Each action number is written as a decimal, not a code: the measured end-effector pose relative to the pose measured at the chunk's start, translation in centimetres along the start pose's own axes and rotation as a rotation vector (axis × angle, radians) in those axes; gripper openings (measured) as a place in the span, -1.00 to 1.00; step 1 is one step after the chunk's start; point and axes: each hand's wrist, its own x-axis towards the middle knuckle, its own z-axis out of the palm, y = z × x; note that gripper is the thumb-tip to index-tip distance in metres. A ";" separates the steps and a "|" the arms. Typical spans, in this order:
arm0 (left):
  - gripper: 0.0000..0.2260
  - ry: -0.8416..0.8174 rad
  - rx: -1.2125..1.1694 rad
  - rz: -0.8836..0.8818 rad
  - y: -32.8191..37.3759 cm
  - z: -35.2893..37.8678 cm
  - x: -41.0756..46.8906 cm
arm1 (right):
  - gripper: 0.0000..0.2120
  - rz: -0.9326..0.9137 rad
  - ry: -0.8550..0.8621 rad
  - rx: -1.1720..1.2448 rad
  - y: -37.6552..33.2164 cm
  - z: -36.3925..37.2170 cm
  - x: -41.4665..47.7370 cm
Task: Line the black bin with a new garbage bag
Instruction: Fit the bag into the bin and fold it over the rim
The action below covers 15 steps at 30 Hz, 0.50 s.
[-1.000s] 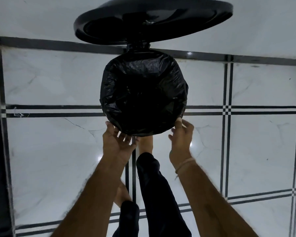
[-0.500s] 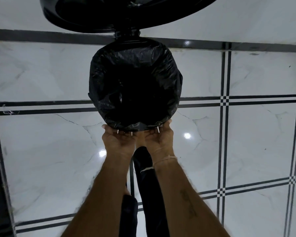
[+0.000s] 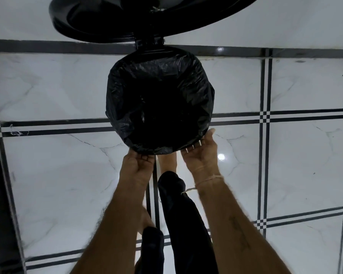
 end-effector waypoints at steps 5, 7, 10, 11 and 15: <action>-0.65 -0.066 -0.048 0.048 2.7 0.2 -0.5 | -0.61 -0.046 -0.021 -0.143 -2.2 0.0 1.8; -0.72 -0.063 0.040 0.033 3.5 0.6 -0.3 | -0.63 -0.015 0.006 -0.182 -2.4 0.2 2.2; -0.83 -0.016 0.148 -0.025 3.9 1.4 0.0 | -0.58 -0.036 0.028 -0.259 -2.6 0.6 3.0; -0.85 0.006 0.172 -0.021 4.2 1.3 0.2 | -0.53 -0.056 0.018 -0.264 -2.6 0.6 3.2; -0.83 -0.020 0.252 0.096 5.3 1.1 0.1 | -0.61 -0.100 -0.059 -0.307 -4.8 1.0 2.8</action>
